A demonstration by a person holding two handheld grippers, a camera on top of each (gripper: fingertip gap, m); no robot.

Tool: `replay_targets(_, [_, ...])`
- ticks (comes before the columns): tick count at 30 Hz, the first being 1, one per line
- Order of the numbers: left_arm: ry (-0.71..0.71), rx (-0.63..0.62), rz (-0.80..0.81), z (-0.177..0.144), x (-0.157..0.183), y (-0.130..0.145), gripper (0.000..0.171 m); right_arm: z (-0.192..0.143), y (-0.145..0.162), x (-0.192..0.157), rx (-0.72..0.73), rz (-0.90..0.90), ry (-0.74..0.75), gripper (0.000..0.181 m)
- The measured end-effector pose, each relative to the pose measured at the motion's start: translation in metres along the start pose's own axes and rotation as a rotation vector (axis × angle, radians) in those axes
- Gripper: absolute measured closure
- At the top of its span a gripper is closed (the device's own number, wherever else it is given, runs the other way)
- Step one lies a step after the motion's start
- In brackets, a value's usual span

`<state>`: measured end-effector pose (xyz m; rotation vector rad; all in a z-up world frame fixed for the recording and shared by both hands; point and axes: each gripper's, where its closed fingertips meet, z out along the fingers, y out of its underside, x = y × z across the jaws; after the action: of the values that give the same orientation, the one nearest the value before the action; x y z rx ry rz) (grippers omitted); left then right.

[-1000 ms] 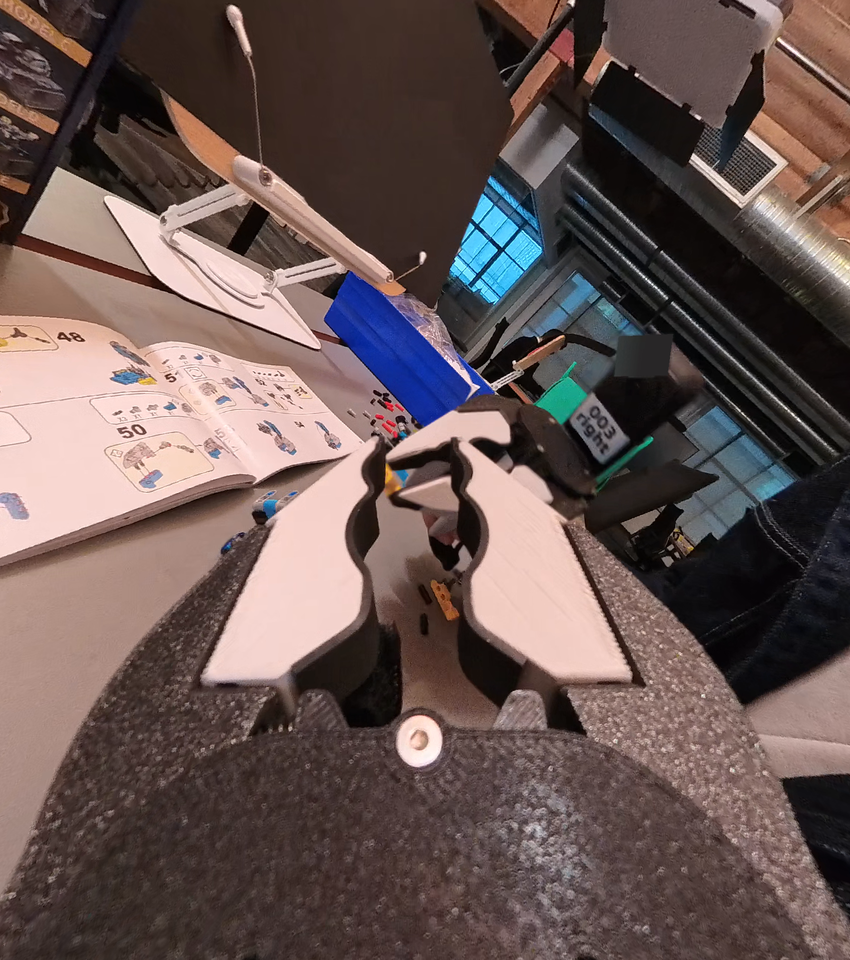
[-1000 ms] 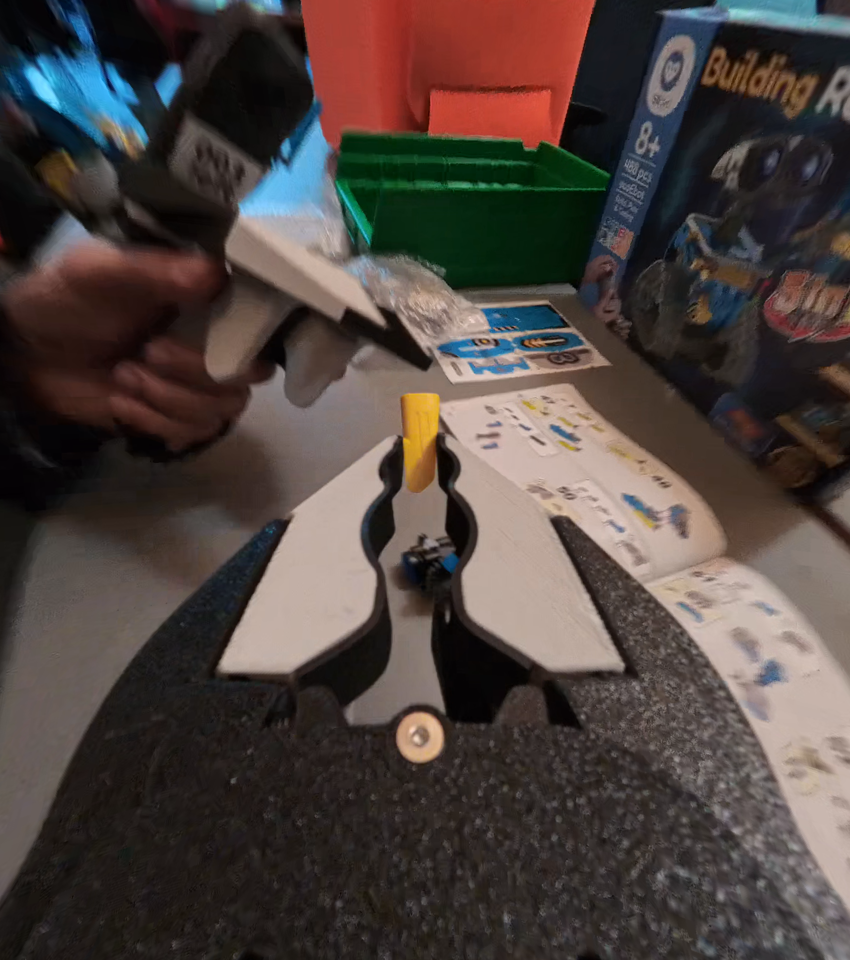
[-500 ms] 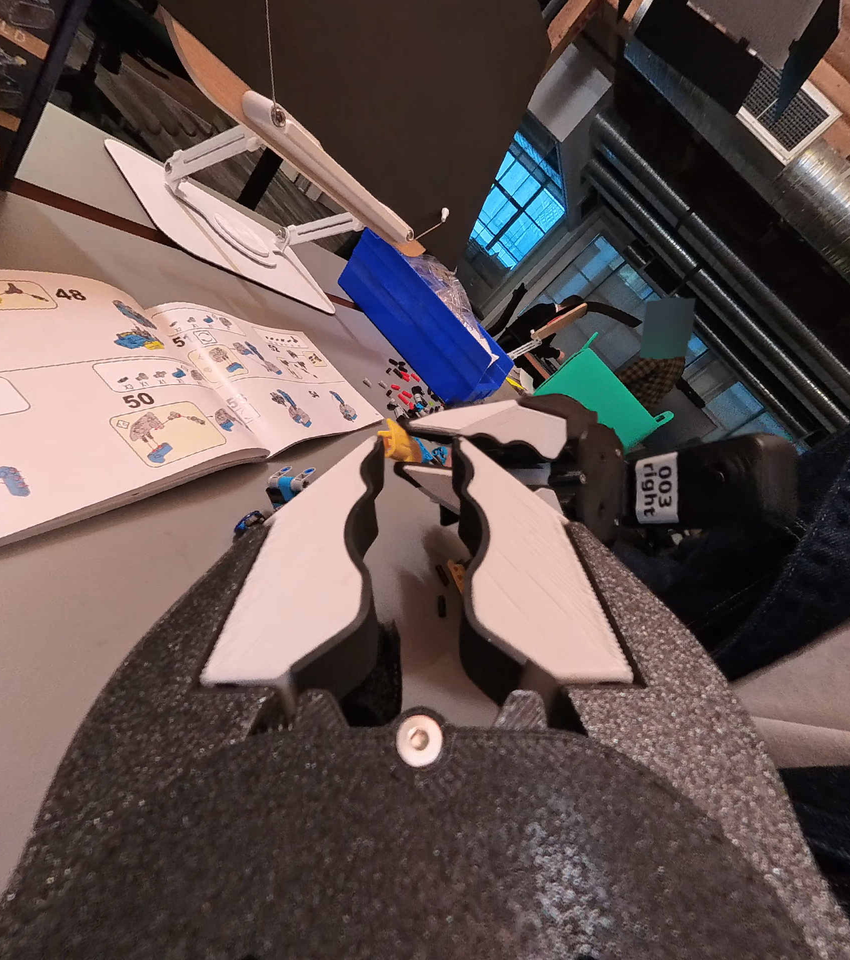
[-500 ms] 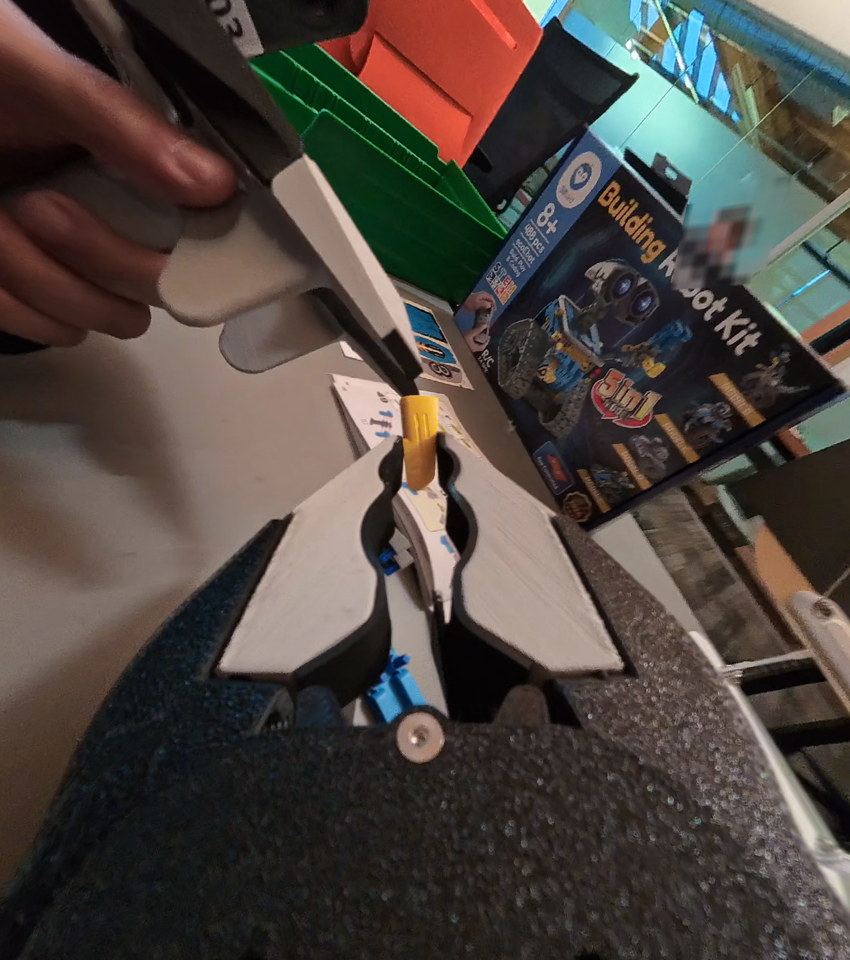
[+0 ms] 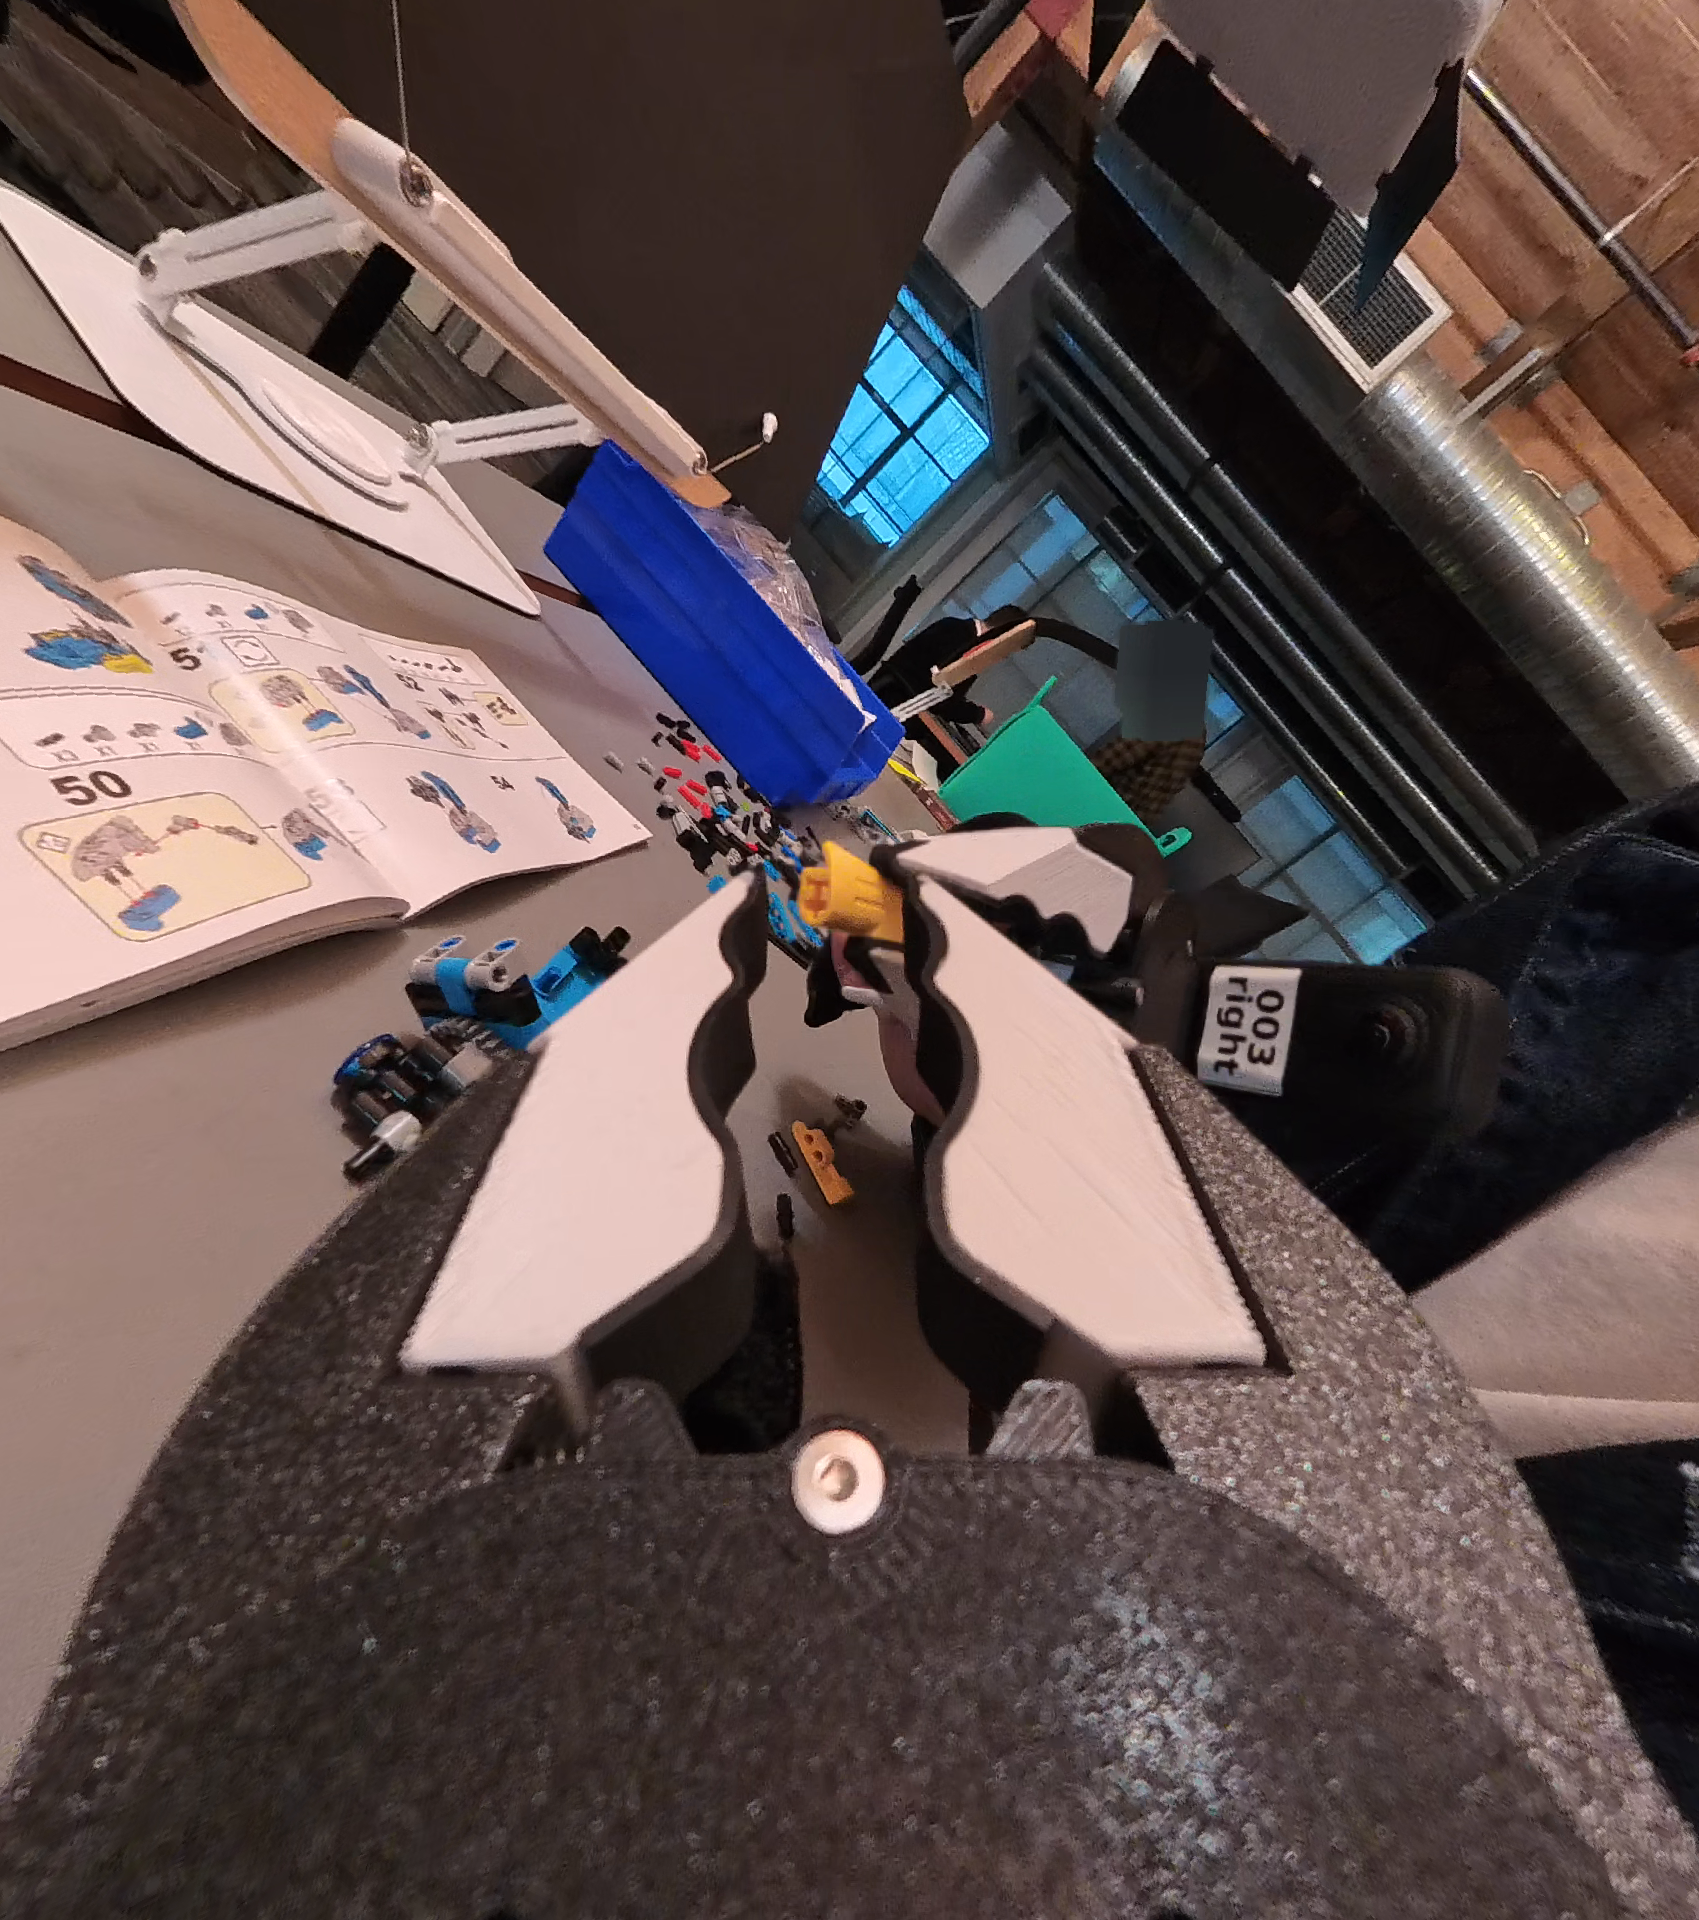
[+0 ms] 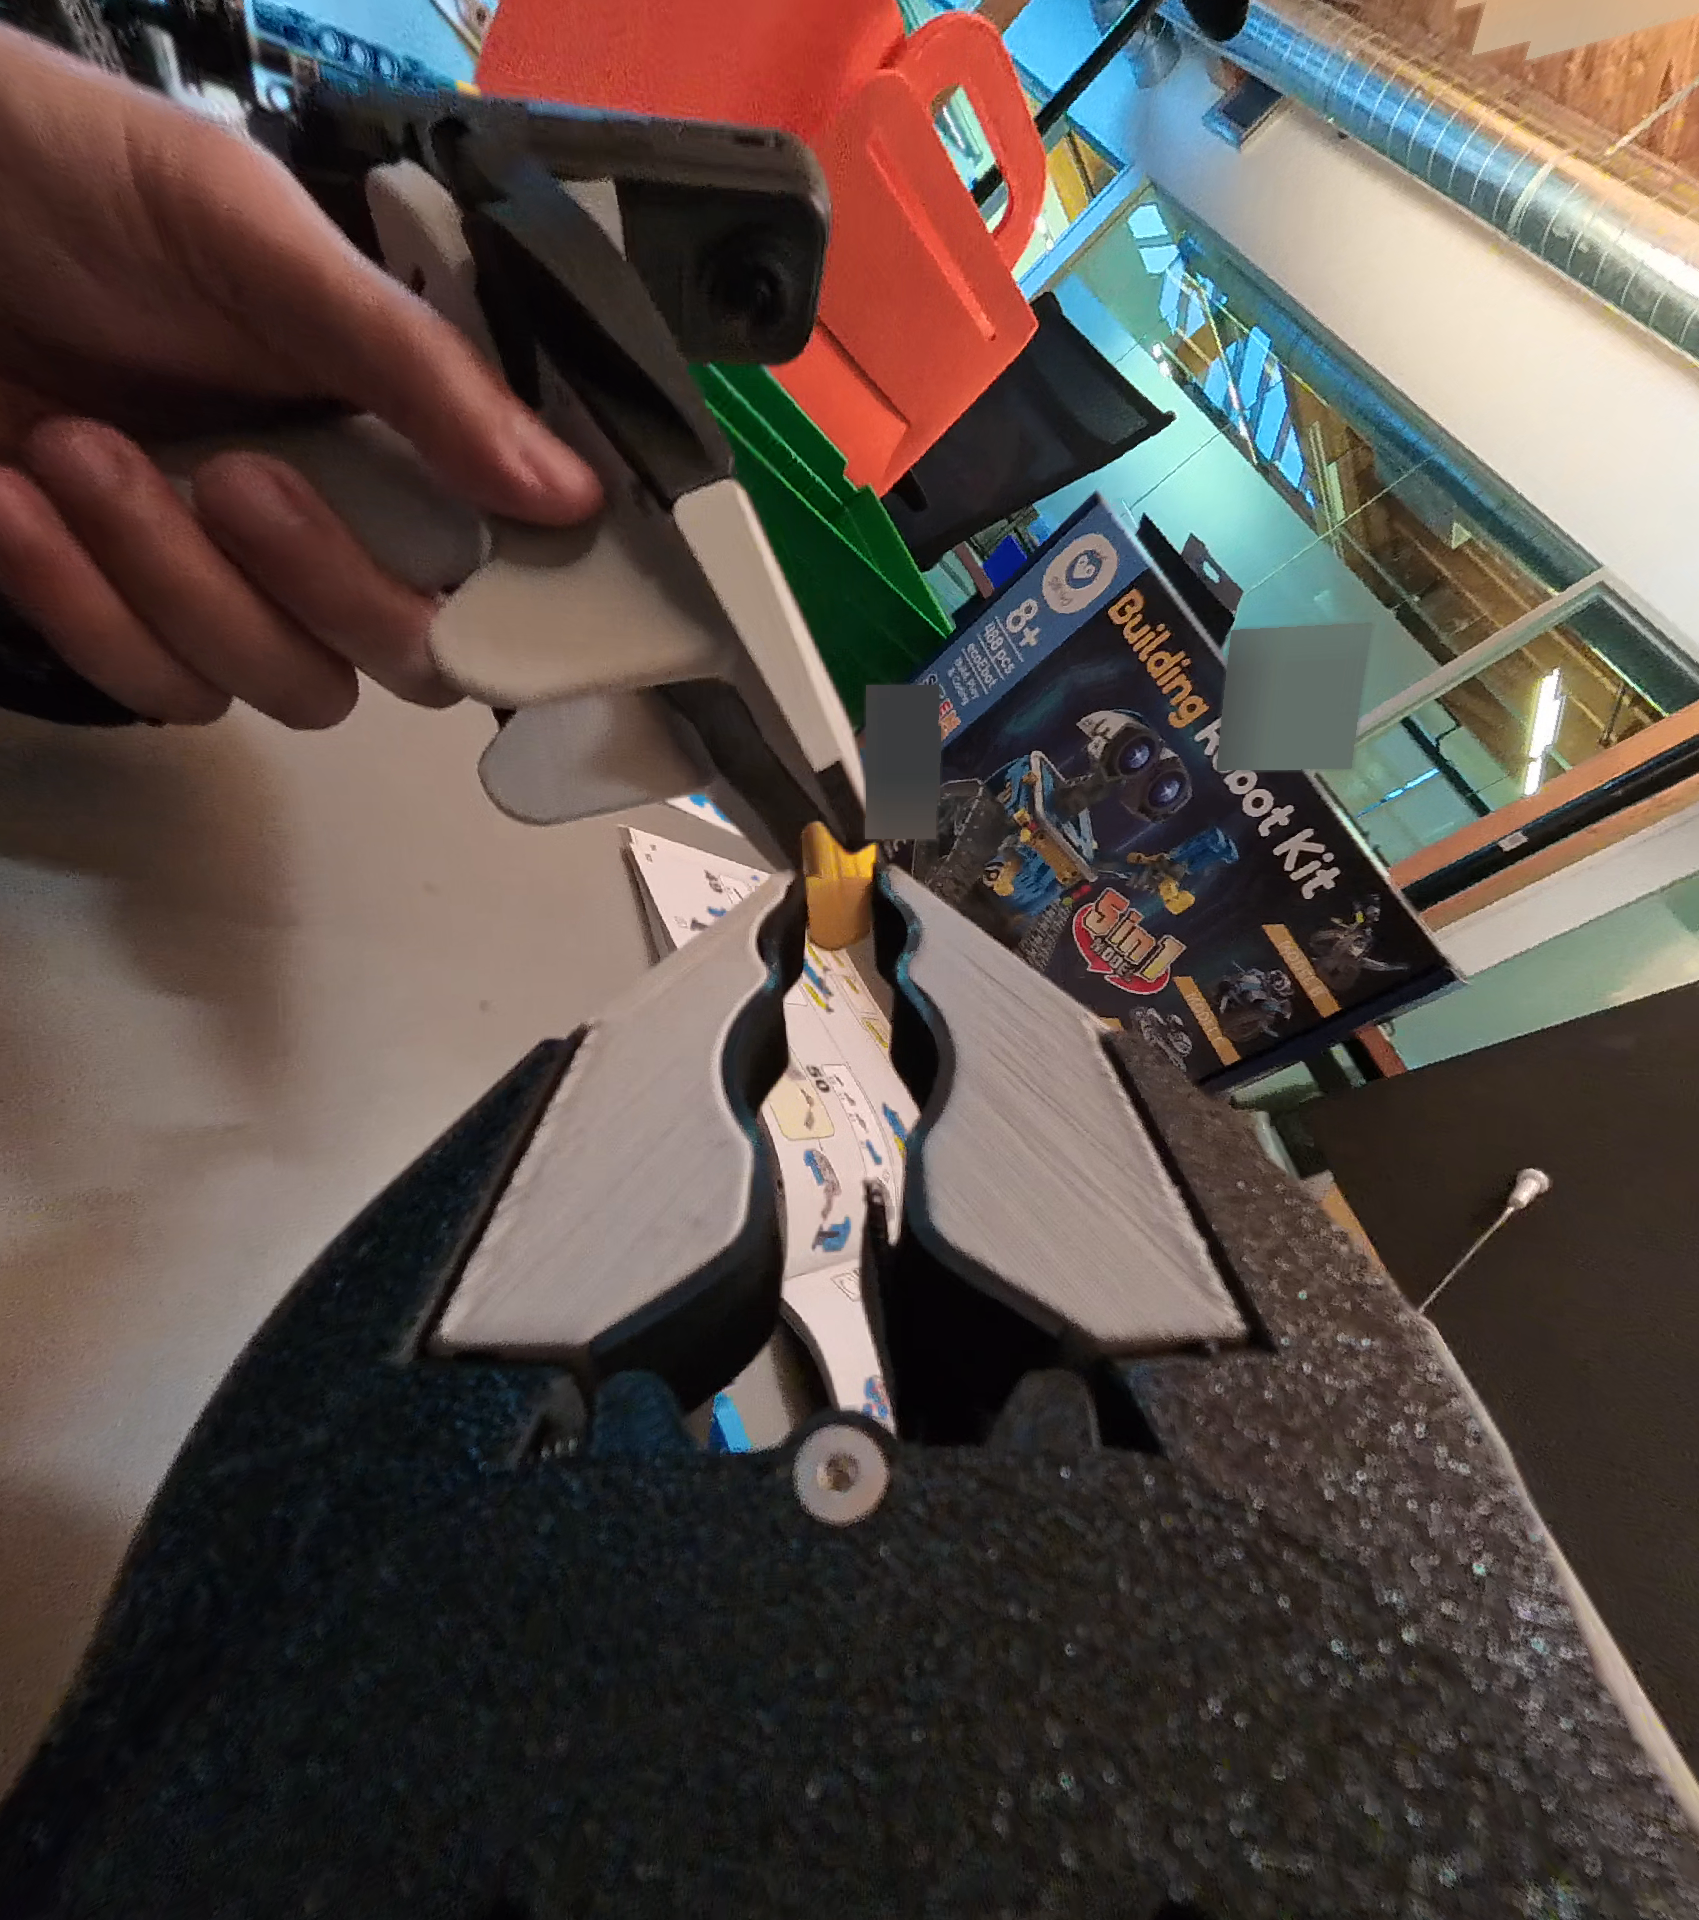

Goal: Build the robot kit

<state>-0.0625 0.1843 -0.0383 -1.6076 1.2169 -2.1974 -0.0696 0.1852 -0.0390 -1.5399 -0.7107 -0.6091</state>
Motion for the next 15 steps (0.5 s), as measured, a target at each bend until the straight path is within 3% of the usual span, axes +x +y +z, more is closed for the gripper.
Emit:
replay_targets(8, [-0.002, -0.027, 0.056, 0.003, 0.004, 0.003, 0.164, 0.0, 0.004, 0.0, -0.005, 0.094, -0.027, 0.169])
replay_targets(12, [-0.043, -0.034, 0.078, 0.003, -0.003, 0.004, 0.164, 0.001, 0.011, -0.002, -0.028, 0.303, -0.089, 0.168])
replay_targets(15, [-0.064, -0.006, 0.068, 0.0, -0.007, 0.0, 0.165, 0.0, 0.012, 0.001, -0.016, 0.506, -0.159, 0.157])
